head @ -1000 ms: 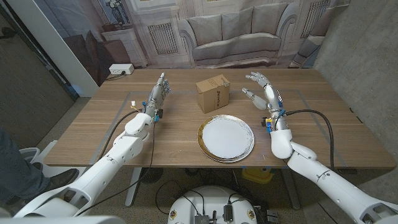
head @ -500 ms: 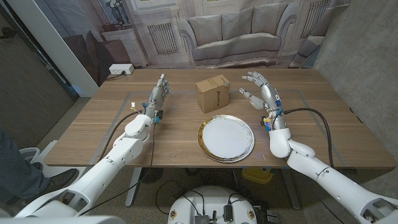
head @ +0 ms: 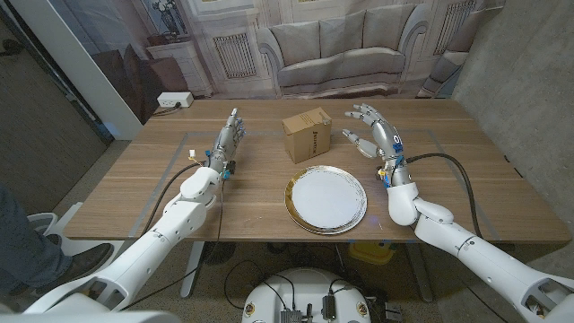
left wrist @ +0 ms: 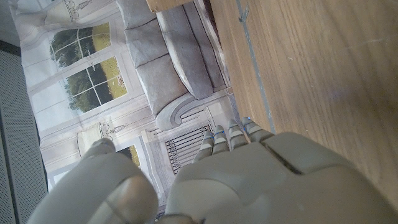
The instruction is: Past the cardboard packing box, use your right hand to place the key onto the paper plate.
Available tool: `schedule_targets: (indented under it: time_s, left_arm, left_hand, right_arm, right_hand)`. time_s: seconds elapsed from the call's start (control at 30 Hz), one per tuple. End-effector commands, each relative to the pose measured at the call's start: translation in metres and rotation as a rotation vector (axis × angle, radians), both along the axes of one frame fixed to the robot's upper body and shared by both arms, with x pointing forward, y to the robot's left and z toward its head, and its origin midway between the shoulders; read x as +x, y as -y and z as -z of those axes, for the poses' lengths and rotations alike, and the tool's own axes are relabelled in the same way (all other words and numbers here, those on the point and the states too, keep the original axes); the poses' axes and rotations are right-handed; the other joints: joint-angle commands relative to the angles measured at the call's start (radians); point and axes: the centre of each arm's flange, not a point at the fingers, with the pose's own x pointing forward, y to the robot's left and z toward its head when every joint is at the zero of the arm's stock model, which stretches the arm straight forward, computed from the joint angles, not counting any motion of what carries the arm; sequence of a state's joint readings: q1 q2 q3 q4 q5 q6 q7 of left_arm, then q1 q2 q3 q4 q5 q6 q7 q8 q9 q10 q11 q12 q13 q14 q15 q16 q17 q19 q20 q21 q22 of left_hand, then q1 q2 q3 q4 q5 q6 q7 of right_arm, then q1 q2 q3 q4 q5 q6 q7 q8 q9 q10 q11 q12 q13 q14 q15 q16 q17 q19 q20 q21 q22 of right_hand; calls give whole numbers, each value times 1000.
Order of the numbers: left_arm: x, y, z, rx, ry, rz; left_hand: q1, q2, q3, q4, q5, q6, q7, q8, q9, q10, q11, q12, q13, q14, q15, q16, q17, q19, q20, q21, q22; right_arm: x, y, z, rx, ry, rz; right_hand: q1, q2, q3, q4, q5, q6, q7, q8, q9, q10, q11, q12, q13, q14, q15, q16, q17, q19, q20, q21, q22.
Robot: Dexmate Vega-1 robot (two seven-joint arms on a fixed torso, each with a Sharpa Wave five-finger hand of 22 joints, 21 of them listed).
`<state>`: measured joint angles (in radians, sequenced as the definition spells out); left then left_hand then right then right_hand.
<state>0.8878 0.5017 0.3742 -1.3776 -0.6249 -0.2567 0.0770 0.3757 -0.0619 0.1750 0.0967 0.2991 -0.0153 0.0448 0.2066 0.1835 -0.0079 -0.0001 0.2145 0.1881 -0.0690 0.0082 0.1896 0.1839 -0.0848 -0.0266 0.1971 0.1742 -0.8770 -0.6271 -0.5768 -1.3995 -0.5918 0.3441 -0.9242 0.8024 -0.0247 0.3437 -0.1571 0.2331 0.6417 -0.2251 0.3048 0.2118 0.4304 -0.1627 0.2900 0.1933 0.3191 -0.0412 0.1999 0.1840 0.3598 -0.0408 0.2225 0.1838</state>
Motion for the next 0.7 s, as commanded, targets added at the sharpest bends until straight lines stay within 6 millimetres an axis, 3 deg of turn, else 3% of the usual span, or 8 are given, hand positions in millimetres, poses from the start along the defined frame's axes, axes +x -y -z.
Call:
schedule_targets:
  time_s: [0.03,0.7]
  left_arm:
    - [-4,2,2,2,0,-1]
    - [-6,6,7,-11,3,-1]
  left_hand:
    - [6,3,-5,2,-1,7,1,-2,6,0,2,-1,5,3,4,1,1,-5,2,1,6]
    - [7,5,-9,2,-2,9,2,-3,6,1,1,-2,5,4,3,1,1,-6,2,1,6]
  right_arm:
    - [3,-1,-2,-59,8,48]
    - [9,-5,-5,-133,31,111]
  right_hand:
    - [6,4,-4,2,5,11,3,7,2,7,-1,5,1,10,-82,6,4,11,-64,5,3]
    - [26,12,-5,2,10,20,2,5,2,5,-12,1,1,15,-90,5,5,16,-71,4,4]
